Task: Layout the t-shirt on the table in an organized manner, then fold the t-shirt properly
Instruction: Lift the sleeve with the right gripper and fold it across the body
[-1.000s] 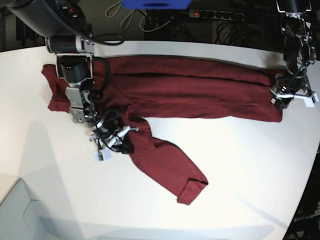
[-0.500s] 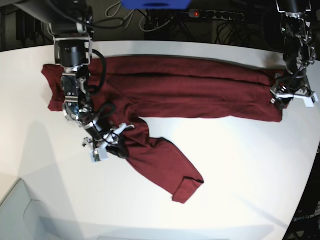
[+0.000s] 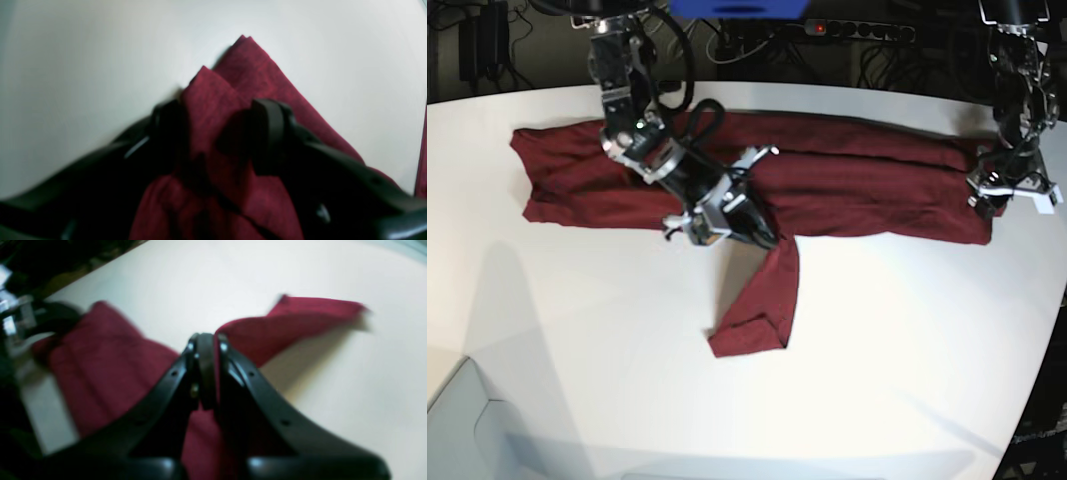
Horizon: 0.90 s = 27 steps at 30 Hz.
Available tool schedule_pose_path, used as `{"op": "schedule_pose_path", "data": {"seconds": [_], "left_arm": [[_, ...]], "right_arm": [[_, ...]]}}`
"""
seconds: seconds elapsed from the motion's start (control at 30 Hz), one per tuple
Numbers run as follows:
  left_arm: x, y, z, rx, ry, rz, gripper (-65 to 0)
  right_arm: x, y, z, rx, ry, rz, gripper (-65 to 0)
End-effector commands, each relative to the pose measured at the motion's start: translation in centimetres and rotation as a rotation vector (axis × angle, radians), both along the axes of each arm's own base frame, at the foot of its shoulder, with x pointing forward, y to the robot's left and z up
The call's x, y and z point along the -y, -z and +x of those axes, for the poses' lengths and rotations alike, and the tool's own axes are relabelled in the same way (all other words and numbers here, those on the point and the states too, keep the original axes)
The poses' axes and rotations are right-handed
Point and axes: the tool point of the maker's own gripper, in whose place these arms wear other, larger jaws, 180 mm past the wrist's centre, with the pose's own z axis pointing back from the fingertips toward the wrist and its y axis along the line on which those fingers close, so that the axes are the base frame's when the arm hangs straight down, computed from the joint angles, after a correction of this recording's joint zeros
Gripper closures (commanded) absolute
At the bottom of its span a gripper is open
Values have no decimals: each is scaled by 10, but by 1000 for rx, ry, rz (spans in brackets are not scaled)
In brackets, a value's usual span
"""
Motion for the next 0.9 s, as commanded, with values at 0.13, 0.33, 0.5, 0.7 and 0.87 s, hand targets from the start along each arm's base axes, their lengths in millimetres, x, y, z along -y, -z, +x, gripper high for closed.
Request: {"op": "schedule_pose_path", "data": {"seconds": [0.13, 0.33, 0.5, 0.7, 0.87], "left_arm": [[-6, -18, 11, 56, 5, 25, -329], [-6, -19, 12, 57, 5, 25, -329], [-7, -20, 12, 60, 4, 25, -329], [-7, -20, 12, 60, 4, 25, -329], [-5, -26, 15, 76, 12, 29, -329]], "right_arm": [[-9, -6, -15, -4, 0, 72, 0], [-36, 8, -48, -69, -77, 87, 0], [-53, 24, -68, -131, -128, 91, 0], [-62, 42, -77, -182, -158, 83, 0], [-62, 44, -79, -191, -159, 80, 0]]}}
